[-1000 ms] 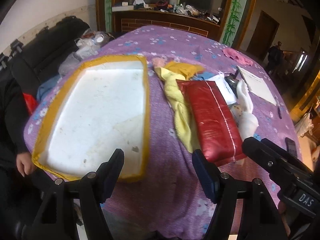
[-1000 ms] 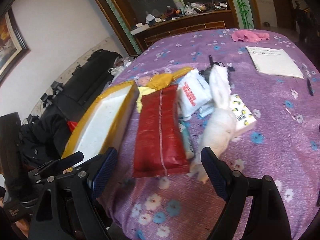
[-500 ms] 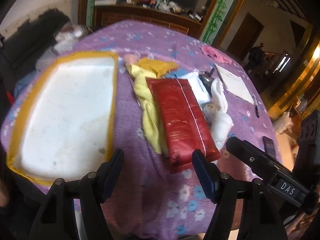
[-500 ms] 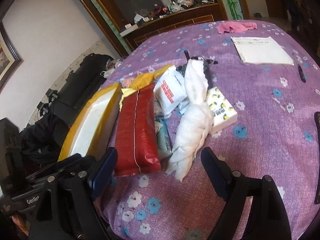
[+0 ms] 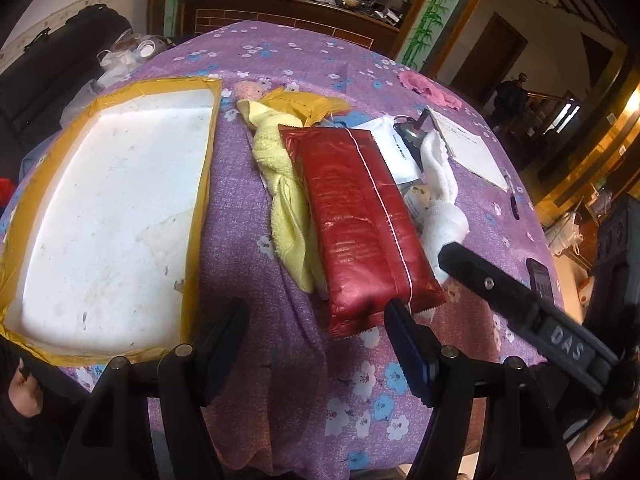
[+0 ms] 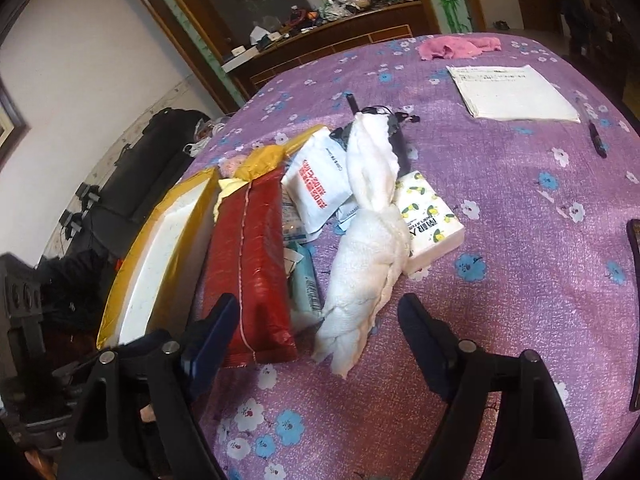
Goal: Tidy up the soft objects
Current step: 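Grasp the red foil pouch with the left tool while the right tool grasps the white towel, then place the red pouch and white towel into the foam box, open both tools, then grasp the white printed packet with the left tool while the right tool grasps the lemon tissue pack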
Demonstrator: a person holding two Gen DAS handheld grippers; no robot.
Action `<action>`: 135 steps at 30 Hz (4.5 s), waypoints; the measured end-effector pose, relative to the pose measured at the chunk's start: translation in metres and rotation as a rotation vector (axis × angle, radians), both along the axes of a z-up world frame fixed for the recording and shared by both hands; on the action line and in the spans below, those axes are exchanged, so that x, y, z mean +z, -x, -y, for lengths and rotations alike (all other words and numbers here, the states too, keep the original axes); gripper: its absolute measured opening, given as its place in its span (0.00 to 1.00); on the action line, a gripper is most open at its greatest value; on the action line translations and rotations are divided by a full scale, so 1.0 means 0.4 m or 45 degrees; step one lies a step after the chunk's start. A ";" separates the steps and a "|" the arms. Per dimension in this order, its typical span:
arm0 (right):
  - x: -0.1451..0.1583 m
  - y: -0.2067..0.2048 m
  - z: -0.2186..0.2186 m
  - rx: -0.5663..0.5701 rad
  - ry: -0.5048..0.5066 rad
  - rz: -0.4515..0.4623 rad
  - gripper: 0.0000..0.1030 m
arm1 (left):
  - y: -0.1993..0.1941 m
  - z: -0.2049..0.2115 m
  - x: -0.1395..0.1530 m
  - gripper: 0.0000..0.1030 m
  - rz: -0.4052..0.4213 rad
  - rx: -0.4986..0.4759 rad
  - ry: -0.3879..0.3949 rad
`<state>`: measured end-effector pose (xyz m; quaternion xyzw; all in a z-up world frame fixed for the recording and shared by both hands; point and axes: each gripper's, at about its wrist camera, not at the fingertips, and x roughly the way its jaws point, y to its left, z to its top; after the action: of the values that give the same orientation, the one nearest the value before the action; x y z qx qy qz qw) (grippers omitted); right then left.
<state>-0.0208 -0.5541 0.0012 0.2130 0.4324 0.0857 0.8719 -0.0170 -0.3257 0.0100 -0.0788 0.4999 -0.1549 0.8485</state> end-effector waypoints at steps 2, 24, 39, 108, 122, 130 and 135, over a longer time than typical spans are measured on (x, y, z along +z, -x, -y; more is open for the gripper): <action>-0.005 -0.008 -0.004 0.001 0.002 -0.013 0.75 | 0.001 -0.012 0.000 0.71 -0.001 0.010 0.017; -0.066 -0.086 0.037 -0.144 -0.009 -0.065 0.50 | -0.186 0.086 0.003 0.71 -0.016 0.001 0.024; -0.081 -0.057 0.038 -0.115 -0.063 0.060 0.32 | -0.191 0.066 -0.047 0.46 -0.169 0.043 0.163; 0.049 0.003 -0.118 0.136 -0.049 0.195 0.74 | 0.016 -0.129 0.077 0.63 0.143 0.119 0.026; 0.022 -0.050 0.087 -0.042 0.013 0.095 0.74 | -0.037 0.108 0.049 0.63 0.079 -0.111 -0.077; -0.018 -0.184 0.121 -0.082 0.230 0.011 0.73 | -0.129 0.198 -0.042 0.63 -0.002 -0.175 -0.202; -0.067 -0.199 0.121 -0.067 0.230 -0.038 0.73 | -0.134 0.151 -0.062 0.49 -0.033 -0.112 -0.109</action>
<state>0.0587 -0.6026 -0.0254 0.1463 0.4455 0.0201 0.8830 0.0365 -0.3860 -0.0149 -0.0224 0.5199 -0.1696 0.8369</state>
